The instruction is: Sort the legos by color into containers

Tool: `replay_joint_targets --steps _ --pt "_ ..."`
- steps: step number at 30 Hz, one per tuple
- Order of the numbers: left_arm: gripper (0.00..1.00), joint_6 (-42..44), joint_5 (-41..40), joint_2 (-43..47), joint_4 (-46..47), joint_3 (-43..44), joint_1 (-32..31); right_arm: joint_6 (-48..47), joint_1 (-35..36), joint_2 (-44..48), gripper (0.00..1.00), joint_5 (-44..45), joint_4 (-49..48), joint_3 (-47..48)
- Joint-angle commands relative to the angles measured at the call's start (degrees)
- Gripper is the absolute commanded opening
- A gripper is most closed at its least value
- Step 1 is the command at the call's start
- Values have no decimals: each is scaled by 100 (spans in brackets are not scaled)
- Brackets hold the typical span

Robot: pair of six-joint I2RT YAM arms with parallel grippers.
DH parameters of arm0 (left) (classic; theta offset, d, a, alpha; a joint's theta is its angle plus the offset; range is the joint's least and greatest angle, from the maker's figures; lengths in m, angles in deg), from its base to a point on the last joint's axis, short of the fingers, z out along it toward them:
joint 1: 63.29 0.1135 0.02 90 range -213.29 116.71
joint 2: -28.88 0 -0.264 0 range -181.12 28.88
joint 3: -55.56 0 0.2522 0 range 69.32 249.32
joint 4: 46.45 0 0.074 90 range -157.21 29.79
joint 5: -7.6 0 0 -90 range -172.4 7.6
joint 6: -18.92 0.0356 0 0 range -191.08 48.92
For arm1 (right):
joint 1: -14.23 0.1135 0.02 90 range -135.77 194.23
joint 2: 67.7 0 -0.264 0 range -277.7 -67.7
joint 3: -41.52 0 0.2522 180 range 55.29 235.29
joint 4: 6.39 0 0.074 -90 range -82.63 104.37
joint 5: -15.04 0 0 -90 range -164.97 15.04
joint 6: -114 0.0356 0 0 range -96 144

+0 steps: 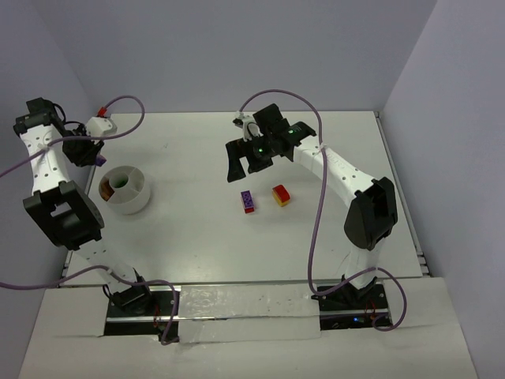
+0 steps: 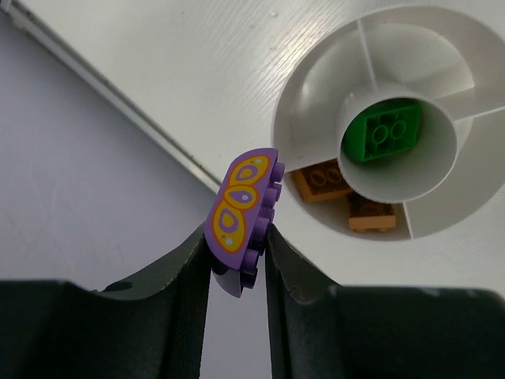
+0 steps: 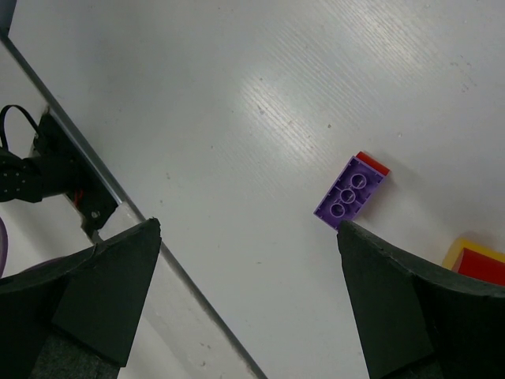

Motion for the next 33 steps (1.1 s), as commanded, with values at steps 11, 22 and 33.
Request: replay_joint_targets --steps 11,22,33 --pt "8 252 73 -391 -52 -102 -350 -146 -42 -74 100 -58 83 255" --pt "18 384 38 -507 -260 -186 -427 -162 -46 -155 100 -102 120 301" --pt "36 375 -50 -647 -430 -30 -480 -161 -46 -195 100 -110 138 328"
